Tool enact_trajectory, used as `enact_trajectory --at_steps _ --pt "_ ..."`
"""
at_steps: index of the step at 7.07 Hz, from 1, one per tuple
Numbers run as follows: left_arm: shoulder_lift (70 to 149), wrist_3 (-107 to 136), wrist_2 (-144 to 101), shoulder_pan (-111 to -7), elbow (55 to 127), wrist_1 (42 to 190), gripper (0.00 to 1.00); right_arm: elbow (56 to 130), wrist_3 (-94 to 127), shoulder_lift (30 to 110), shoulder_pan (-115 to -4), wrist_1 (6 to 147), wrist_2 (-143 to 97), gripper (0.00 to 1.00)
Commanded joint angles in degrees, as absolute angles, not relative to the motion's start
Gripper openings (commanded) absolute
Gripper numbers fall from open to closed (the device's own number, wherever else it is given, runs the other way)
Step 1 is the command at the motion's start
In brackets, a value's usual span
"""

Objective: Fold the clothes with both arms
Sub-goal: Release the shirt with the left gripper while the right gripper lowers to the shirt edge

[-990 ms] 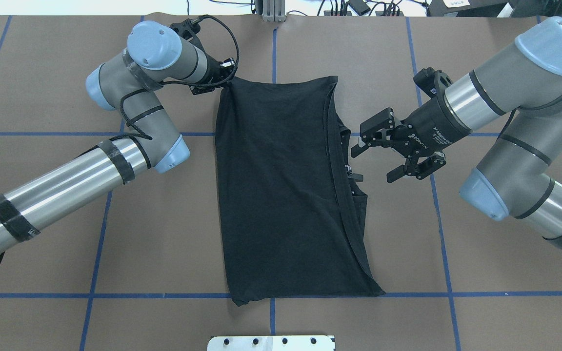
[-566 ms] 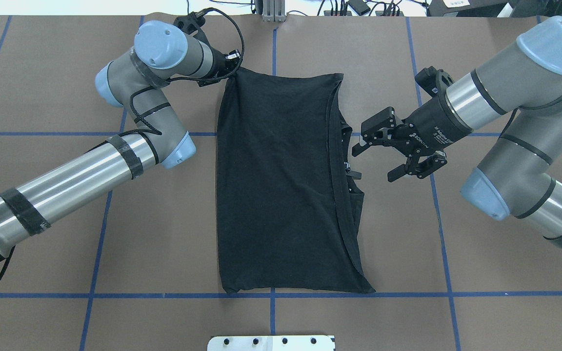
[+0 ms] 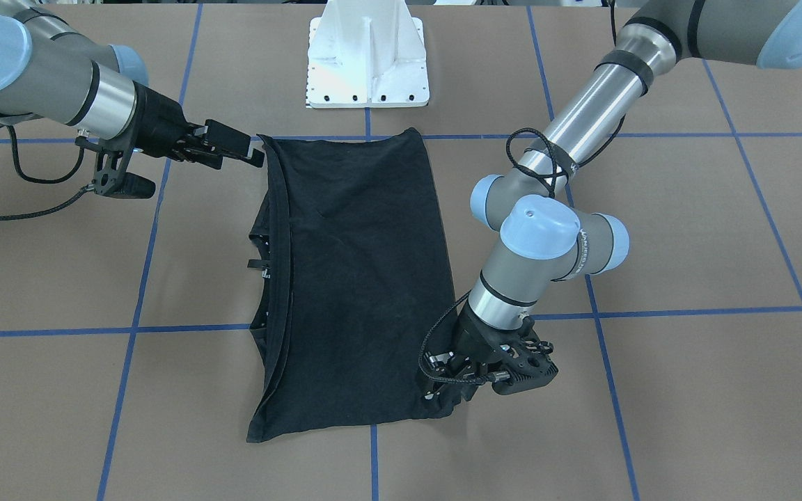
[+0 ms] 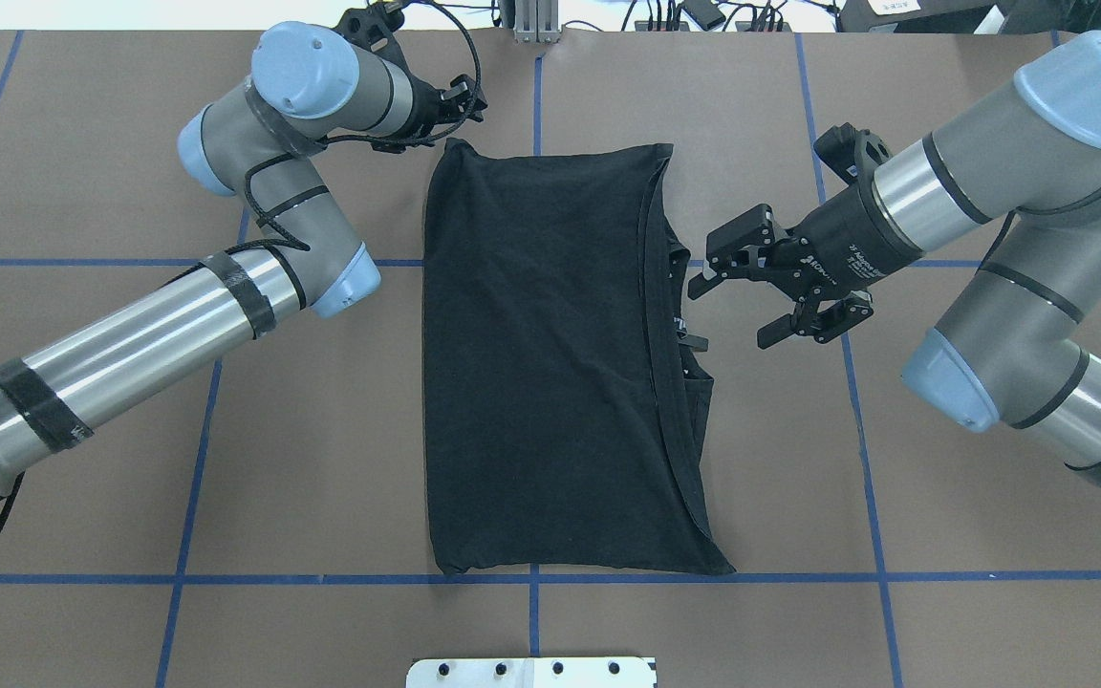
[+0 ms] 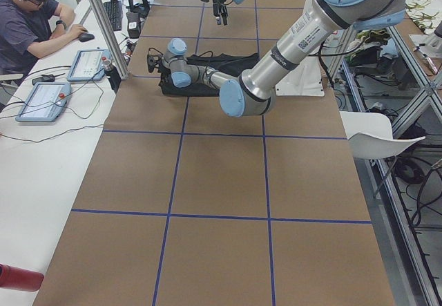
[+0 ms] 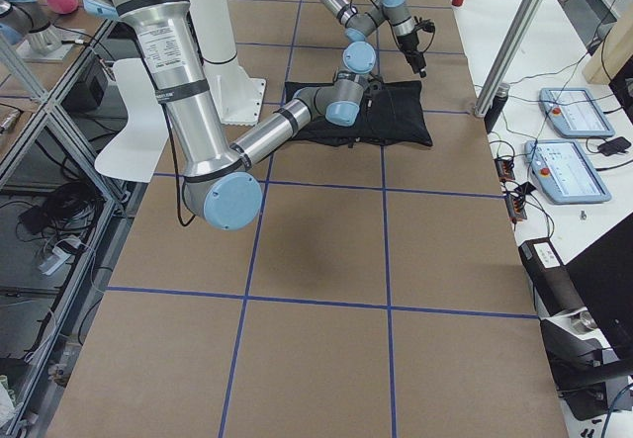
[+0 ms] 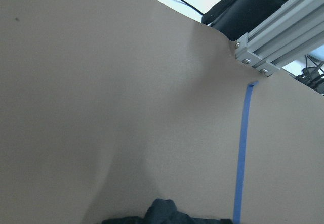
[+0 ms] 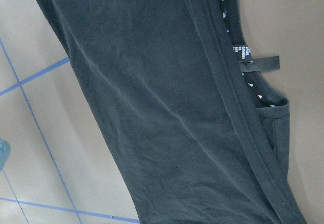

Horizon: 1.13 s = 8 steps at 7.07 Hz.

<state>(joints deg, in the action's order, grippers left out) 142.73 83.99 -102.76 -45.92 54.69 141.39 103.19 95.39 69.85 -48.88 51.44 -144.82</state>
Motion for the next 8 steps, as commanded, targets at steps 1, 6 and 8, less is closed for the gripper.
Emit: enact_trajectory --at_steps 1,6,8 --pt "140.7 82.8 -103.0 -46.8 60.6 137.5 1.0 103.8 94.7 69.8 -47.0 51.7 -140.6 1.0" --pt "121.0 77.0 -107.7 -47.0 87.3 129.0 1.0 105.6 84.8 70.8 -36.8 52.6 -116.7 1.0" --pt "115.1 77.0 -108.0 -47.0 93.8 127.9 1.0 110.8 75.1 70.8 -30.2 67.4 -106.8 1.0"
